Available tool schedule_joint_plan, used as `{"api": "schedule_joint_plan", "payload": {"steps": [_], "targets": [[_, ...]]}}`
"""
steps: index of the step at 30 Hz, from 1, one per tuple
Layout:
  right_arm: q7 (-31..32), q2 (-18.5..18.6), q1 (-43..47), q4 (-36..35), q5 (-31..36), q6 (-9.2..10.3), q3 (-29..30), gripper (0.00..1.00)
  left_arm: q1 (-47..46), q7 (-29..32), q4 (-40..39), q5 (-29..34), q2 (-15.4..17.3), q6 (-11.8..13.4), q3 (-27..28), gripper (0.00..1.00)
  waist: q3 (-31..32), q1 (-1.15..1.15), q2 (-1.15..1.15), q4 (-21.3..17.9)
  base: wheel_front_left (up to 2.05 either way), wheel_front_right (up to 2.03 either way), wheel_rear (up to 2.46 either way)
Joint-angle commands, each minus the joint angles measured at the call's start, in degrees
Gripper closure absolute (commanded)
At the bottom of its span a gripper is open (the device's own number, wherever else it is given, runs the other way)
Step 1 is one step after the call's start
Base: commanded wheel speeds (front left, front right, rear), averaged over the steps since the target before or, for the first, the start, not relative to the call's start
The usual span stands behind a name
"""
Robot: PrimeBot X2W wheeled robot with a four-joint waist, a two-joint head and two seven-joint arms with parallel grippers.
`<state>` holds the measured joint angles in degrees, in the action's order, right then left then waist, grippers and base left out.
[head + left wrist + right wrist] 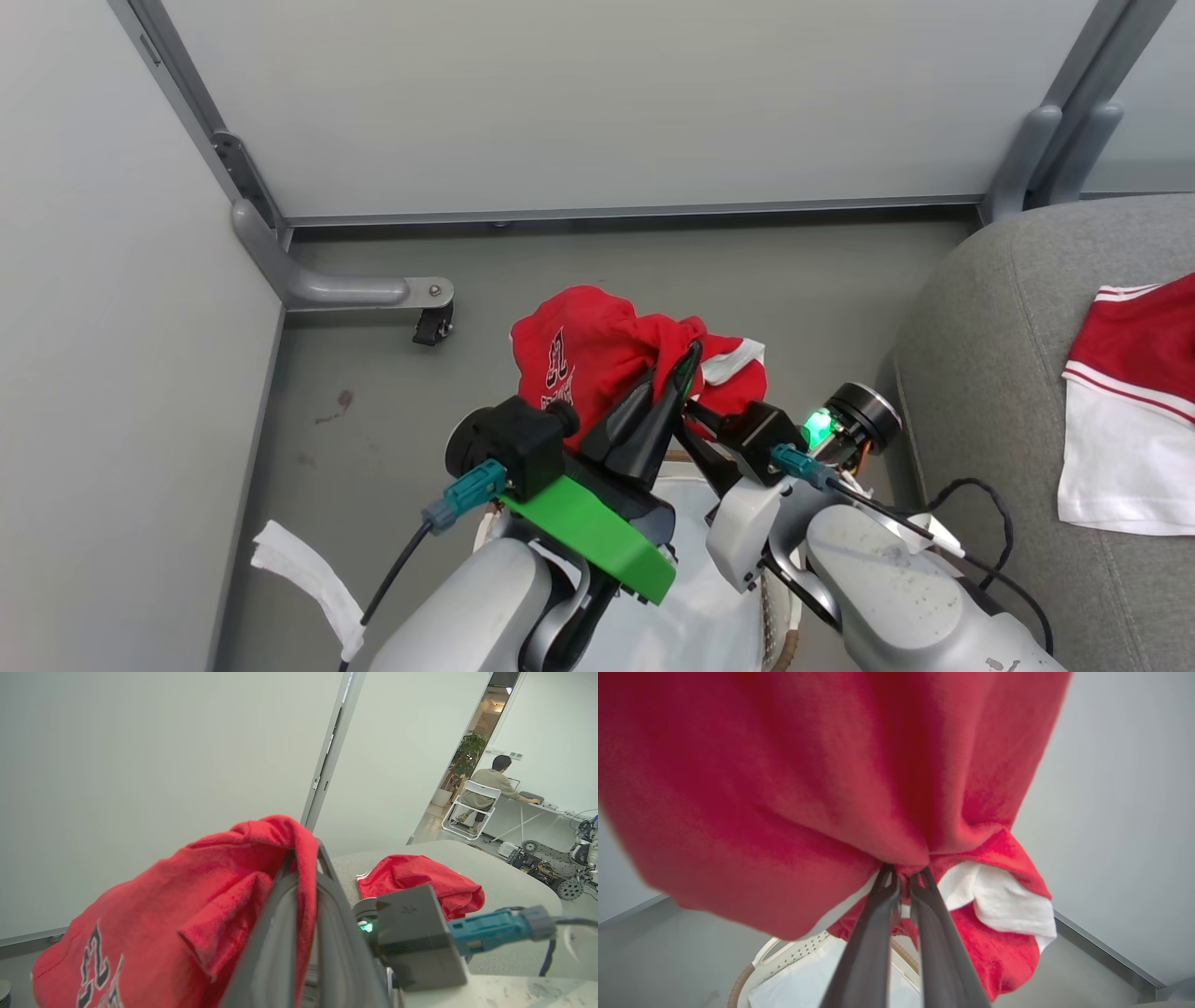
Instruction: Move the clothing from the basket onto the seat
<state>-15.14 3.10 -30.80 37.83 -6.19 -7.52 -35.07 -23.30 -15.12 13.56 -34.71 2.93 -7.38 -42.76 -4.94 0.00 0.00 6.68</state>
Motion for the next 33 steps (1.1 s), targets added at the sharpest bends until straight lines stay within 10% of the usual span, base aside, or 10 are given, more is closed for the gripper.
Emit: {"api": "schedule_joint_plan", "payload": {"steps": [1,23,25,26,33], "targets": [[0.0,0.13,0.63,0.25,-0.58,0.06,0.04,1.0,-0.45,-0.04,0.2,0.51,-0.03,-0.16,0.33,1.0,-0.02,0.0,0.0,-0.29,0.0,0.0,0.0],[0.02,1.08,3.34,3.68,-4.58,0.06,-2.07,1.0,0.67,-0.17,0.94,1.86,-0.06,-0.16,3.34,1.0,0.0,0.0,0.0,-3.07,0.0,0.0,0.0],[0.02,1.23,3.72,3.13,-4.87,0.06,-1.59,1.0,1.15,-0.17,1.8,2.27,-0.05,-0.16,3.66,0.21,0.16,0.0,0.0,-3.42,0.0,0.0,0.0],[0.02,1.27,3.95,2.83,-4.98,0.07,-1.36,1.0,1.34,-0.17,2.17,2.43,-0.02,-0.16,4.02,0.0,0.24,0.0,0.0,-3.66,0.0,0.0,0.0],[-0.01,1.46,5.66,-1.64,-6.15,0.07,0.95,1.0,2.45,-0.04,4.18,5.46,0.6,-0.16,7.28,0.0,0.02,0.0,0.0,-8.3,0.0,0.0,0.0]]}}
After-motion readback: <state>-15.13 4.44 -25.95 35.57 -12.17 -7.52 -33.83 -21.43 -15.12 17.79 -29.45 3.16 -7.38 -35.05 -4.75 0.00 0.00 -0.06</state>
